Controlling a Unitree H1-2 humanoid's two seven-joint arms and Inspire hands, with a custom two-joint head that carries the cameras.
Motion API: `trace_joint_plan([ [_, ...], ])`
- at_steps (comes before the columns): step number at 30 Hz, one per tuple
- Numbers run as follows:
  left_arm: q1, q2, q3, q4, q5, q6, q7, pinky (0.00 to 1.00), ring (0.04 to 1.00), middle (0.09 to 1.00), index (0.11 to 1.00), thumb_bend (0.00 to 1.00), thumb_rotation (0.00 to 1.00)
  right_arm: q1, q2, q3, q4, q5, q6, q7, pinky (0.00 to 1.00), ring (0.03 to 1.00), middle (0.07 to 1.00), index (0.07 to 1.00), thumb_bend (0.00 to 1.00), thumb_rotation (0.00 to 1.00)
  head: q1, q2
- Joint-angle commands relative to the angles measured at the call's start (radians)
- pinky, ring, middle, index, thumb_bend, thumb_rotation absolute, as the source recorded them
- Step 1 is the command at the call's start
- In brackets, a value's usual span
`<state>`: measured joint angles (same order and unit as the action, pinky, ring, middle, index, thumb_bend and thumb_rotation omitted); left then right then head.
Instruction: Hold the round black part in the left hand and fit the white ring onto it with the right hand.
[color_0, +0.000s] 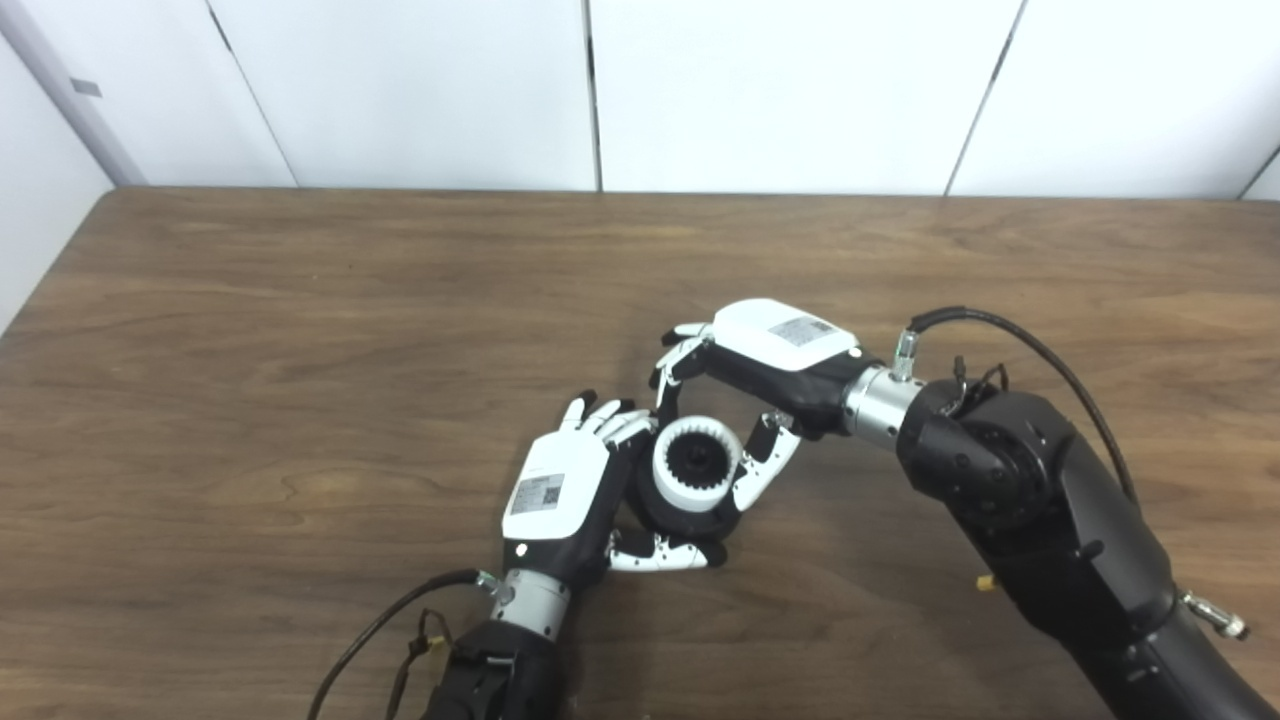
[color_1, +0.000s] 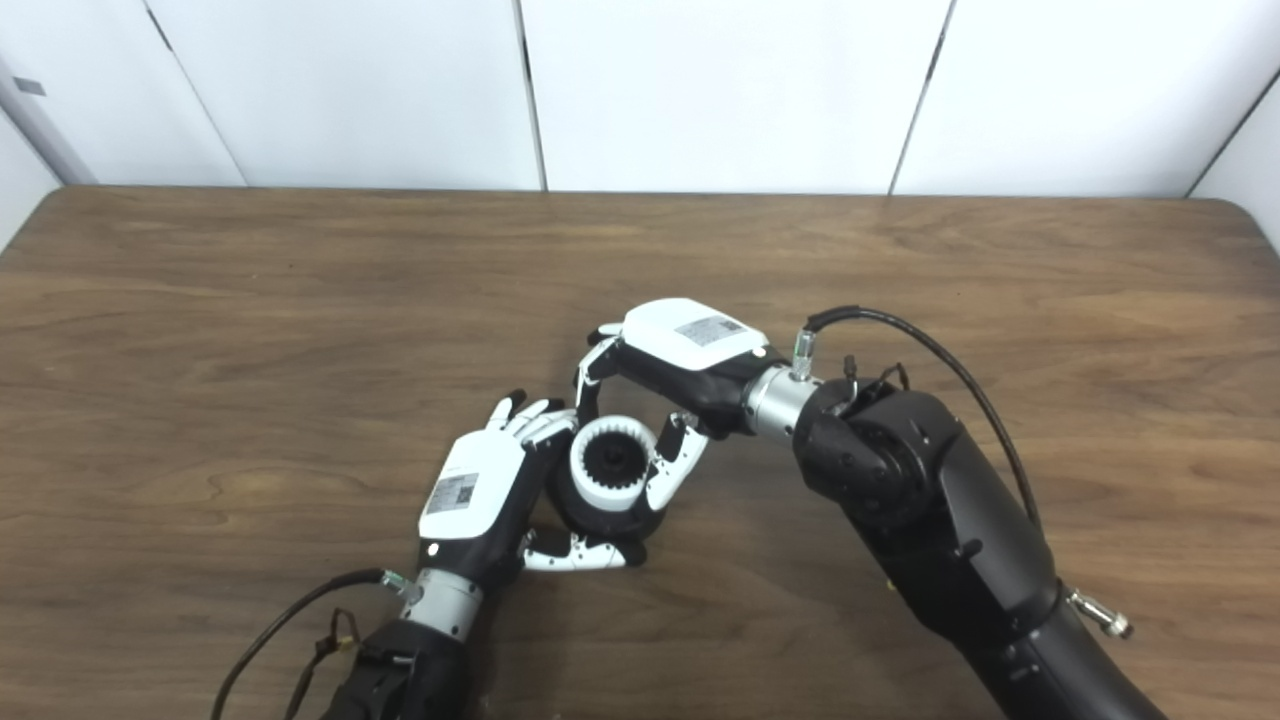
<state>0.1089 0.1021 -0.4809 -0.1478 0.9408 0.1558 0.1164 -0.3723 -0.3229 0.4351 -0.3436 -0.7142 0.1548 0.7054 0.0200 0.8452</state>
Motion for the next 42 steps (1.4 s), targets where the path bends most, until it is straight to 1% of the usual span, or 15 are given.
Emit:
trace_joint_plan([
  [1,0.04,0.0,-0.041,0.039,0.046,0.042,-0.069,1.0,0.894,0.811,0.484,0.53,0.07,-0.024,-0.031,-0.028,0.02,-0.02,-0.009,-0.031,0.86,0.92,0.783,0.483,0.52,0.13,-0.002,0.0],
  [5,0.041,0.001,-0.04,0.038,0.042,0.041,-0.071,1.0,0.891,0.81,0.484,0.52,0.07,-0.012,-0.046,-0.03,0.036,-0.02,-0.017,-0.038,0.86,0.918,0.781,0.484,0.52,0.13,-0.002,0.0],
  [9,0.042,-0.002,-0.037,0.044,0.034,0.037,-0.06,1.0,0.891,0.81,0.484,0.53,0.06,-0.009,-0.065,-0.018,0.029,-0.026,-0.009,-0.018,0.85,0.922,0.792,0.492,0.52,0.15,-0.003,0.001],
  [10,0.04,-0.002,-0.037,0.046,0.035,0.038,-0.061,1.0,0.891,0.81,0.483,0.53,0.06,-0.011,-0.066,-0.015,0.024,-0.029,-0.003,-0.01,0.86,0.925,0.797,0.579,0.74,0.21,-0.004,0.0],
  [11,0.039,-0.003,-0.038,0.047,0.038,0.04,-0.062,1.0,0.892,0.81,0.483,0.53,0.06,-0.013,-0.067,-0.013,0.02,-0.029,0.004,-0.001,0.86,0.928,0.801,0.616,0.82,0.24,-0.006,-0.004],
  [14,0.038,-0.006,-0.039,0.048,0.037,0.044,-0.067,1.0,0.896,0.812,0.484,0.53,0.06,-0.021,-0.071,-0.007,0.004,-0.034,0.026,0.03,0.89,0.944,0.818,0.675,0.95,0.32,-0.005,-0.003],
  [17,0.035,-0.008,-0.04,0.052,0.037,0.044,-0.065,1.0,0.897,0.813,0.484,0.53,0.06,-0.027,-0.073,-0.003,-0.008,-0.039,0.042,0.051,0.91,0.956,0.831,0.693,0.99,0.37,-0.004,-0.006],
  [23,0.027,-0.006,-0.047,0.058,0.051,0.052,-0.068,1.0,0.898,0.815,0.484,0.53,0.07,-0.045,-0.072,-0.003,-0.058,-0.045,0.075,0.097,0.92,0.982,0.854,0.7,1.0,0.41,0.001,-0.007],
  [34,0.027,-0.002,-0.046,0.06,0.053,0.054,-0.068,1.0,0.897,0.807,0.484,0.52,0.07,-0.08,-0.09,-0.05,-0.163,-0.045,0.138,0.182,0.92,0.985,0.86,0.687,1.0,0.39,-0.001,-0.008],
  [37,0.027,0.0,-0.045,0.059,0.053,0.056,-0.072,1.0,0.894,0.803,0.484,0.53,0.07,-0.081,-0.096,-0.068,-0.171,-0.041,0.147,0.19,0.93,0.983,0.863,0.687,1.0,0.37,-0.004,-0.004],
  [42,0.025,0.004,-0.042,0.063,0.051,0.054,-0.069,1.0,0.896,0.805,0.484,0.53,0.07,-0.084,-0.105,-0.083,-0.176,-0.04,0.157,0.204,0.91,0.982,0.864,0.689,1.0,0.37,-0.008,0.0],
])
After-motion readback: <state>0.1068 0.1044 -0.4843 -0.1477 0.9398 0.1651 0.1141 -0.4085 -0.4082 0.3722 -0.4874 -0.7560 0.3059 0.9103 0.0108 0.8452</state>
